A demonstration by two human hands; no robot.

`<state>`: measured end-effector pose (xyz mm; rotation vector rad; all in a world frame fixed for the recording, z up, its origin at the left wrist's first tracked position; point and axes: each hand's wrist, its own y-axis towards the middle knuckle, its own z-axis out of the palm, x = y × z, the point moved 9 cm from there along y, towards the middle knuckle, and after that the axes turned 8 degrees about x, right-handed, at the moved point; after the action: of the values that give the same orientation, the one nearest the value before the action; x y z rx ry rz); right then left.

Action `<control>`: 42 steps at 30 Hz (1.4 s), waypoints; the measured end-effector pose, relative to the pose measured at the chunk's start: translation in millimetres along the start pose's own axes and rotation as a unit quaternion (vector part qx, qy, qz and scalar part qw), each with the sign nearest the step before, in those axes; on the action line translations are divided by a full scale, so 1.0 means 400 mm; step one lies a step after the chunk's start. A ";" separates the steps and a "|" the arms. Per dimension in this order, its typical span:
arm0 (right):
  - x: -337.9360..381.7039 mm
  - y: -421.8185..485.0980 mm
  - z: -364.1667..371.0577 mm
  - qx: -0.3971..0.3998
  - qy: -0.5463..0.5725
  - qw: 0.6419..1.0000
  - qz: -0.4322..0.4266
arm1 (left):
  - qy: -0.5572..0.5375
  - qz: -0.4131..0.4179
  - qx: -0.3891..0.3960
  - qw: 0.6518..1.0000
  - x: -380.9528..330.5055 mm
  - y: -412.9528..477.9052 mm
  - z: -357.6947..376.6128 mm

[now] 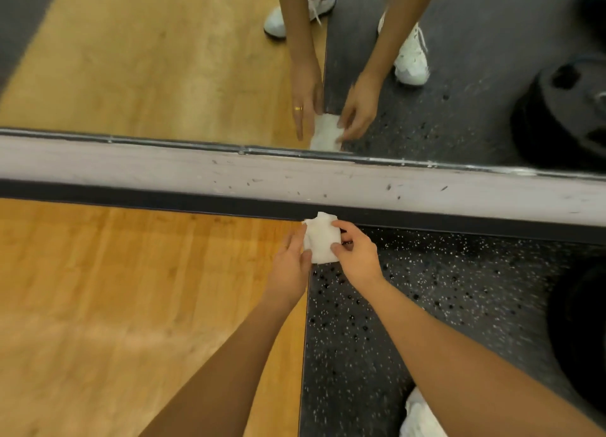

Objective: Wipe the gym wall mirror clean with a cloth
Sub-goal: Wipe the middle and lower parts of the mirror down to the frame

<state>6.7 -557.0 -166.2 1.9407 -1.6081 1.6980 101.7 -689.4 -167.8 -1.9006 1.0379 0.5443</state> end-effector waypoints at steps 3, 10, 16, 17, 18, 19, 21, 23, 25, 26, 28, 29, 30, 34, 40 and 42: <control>0.147 -0.148 -0.060 0.021 0.042 0.999 -0.028 | -0.097 0.010 0.009 0.995 -0.106 -0.127 -0.097; 0.691 -0.545 -0.309 0.012 0.083 0.988 -0.132 | -0.157 0.083 -0.012 0.984 -0.610 -0.464 -0.461; 1.329 -0.872 -0.642 -0.075 0.061 0.952 -0.291 | -0.108 0.238 -0.102 0.960 -1.227 -0.751 -0.931; 1.434 -0.925 -0.697 -0.092 0.056 0.941 -0.322 | -0.097 0.266 -0.118 0.952 -1.321 -0.795 -1.002; 1.534 -0.978 -0.750 -0.109 0.050 0.929 -0.349 | -0.085 0.288 -0.134 0.944 -1.410 -0.837 -1.069; 1.627 -1.028 -0.797 -0.123 0.045 0.918 -0.373 | -0.075 0.308 -0.150 0.937 -1.492 -0.880 -1.131; 1.794 -1.116 -0.876 -0.142 0.040 0.898 -0.416 | -0.059 0.346 -0.180 0.919 -1.642 -0.962 -1.246; 1.948 -1.194 -0.950 -0.155 0.029 0.877 -0.454 | -0.037 0.380 -0.208 0.901 -1.781 -1.037 -1.352; 2.084 -1.266 -1.024 -0.177 0.006 0.853 -0.491 | -0.004 0.407 -0.243 0.881 -1.912 -1.100 -1.445; 2.145 -1.300 -1.060 -0.188 -0.005 0.841 -0.508 | 0.009 0.419 -0.263 0.869 -1.975 -1.129 -1.487; 2.249 -1.361 -1.126 -0.209 -0.018 0.820 -0.532 | 0.016 0.443 -0.290 0.848 -2.093 -1.187 -1.557; 2.293 -1.391 -1.158 -0.219 -0.024 0.810 -0.544 | 0.021 0.461 -0.299 0.835 -2.150 -1.217 -1.584; 2.334 -1.420 -1.187 -0.230 -0.033 0.799 -0.555 | 0.029 0.478 -0.307 0.822 -2.202 -1.244 -1.606; 2.465 -1.514 -1.296 -0.277 -0.074 0.752 -0.593 | 0.090 0.521 -0.380 0.759 -2.373 -1.332 -1.675; 2.613 -1.679 -1.418 -0.357 -0.092 0.658 -0.657 | 0.156 0.574 -0.475 0.648 -2.575 -1.486 -1.750; 2.652 -1.718 -1.448 -0.382 -0.091 0.637 -0.663 | 0.177 0.575 -0.510 0.615 -2.632 -1.526 -1.773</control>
<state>-63.9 -532.0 1222.1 1.8274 -0.3067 0.1432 2.1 -662.8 1237.1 -1.9708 2.6533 1.8604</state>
